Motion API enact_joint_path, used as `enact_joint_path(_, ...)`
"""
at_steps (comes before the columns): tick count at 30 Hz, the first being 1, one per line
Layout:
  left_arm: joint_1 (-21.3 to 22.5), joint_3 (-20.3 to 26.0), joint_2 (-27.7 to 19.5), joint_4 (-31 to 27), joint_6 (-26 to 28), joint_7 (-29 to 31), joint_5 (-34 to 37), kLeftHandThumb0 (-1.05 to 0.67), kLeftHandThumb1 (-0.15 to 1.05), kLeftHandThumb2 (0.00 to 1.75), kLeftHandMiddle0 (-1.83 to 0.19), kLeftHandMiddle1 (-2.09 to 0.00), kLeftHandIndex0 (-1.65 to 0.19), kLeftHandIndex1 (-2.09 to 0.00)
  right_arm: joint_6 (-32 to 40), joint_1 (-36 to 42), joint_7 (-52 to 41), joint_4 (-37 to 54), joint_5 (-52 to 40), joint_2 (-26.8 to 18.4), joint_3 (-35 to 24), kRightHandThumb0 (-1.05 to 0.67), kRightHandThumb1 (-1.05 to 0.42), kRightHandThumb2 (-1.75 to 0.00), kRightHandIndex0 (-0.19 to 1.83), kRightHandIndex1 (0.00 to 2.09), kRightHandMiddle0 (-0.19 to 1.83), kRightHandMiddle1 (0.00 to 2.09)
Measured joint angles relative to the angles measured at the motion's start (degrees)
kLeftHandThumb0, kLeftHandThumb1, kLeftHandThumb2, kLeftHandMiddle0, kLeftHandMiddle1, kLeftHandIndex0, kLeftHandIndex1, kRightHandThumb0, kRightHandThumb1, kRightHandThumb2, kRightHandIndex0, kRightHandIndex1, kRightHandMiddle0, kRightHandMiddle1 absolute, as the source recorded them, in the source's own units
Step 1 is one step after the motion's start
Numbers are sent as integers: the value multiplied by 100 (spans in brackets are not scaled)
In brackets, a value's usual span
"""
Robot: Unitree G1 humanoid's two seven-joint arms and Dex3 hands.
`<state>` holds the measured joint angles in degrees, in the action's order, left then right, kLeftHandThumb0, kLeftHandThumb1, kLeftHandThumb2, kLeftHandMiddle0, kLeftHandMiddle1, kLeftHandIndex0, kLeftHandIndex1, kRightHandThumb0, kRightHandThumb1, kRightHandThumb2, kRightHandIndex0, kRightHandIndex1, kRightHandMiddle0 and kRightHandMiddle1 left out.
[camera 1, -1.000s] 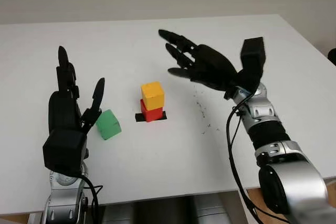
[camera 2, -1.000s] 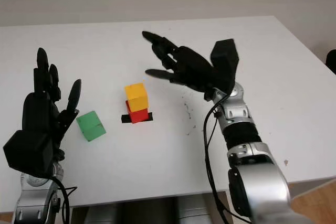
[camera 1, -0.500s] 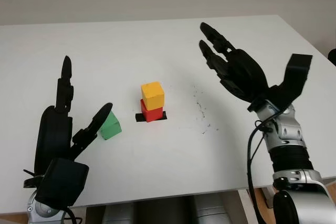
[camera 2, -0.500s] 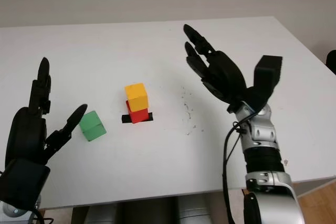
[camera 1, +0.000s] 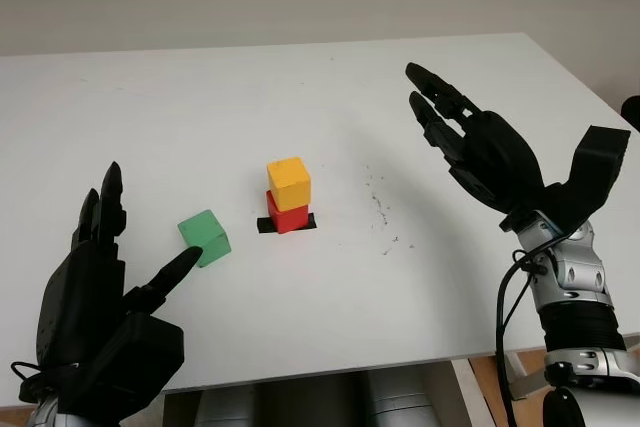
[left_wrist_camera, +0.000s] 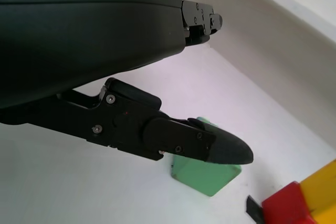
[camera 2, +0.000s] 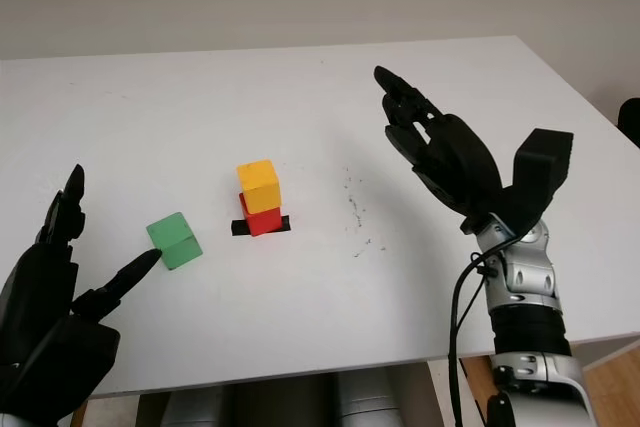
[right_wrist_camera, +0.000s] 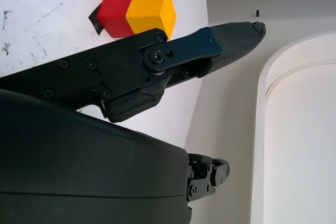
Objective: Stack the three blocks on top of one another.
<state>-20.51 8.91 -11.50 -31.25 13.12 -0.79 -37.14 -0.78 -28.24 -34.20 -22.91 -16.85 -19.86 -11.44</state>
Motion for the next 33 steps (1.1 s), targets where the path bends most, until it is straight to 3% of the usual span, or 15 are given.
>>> enact_joint_path(12,635,-157,-375,850,360,133,-203,-91,102,5,16,-5,-3,-7,-38,91,217,113,151,28,131,-90,-105,-17,-7,7,24,27)
enact_joint_path(19,1057,-389,-446,1301,562,211,-198,-84,95,4,16,-6,-6,-7,-196,91,481,77,351,117,245,-90,-105,-23,-8,6,14,24)
enact_joint_path(26,1287,-532,-564,1549,447,138,-169,-84,93,4,15,-6,-10,-8,-326,90,702,78,303,256,244,-89,-105,-41,-19,0,-16,5)
enact_joint_path(29,1334,-555,-563,1609,447,145,-41,-81,90,4,18,-4,-11,-7,-325,88,707,85,178,341,229,-86,-105,-52,-19,0,-19,0)
enact_joint_path(33,1348,-616,-563,1658,455,169,92,-80,89,4,18,-5,-12,-7,-324,88,805,178,168,393,233,-86,-105,-53,-19,0,-19,0)
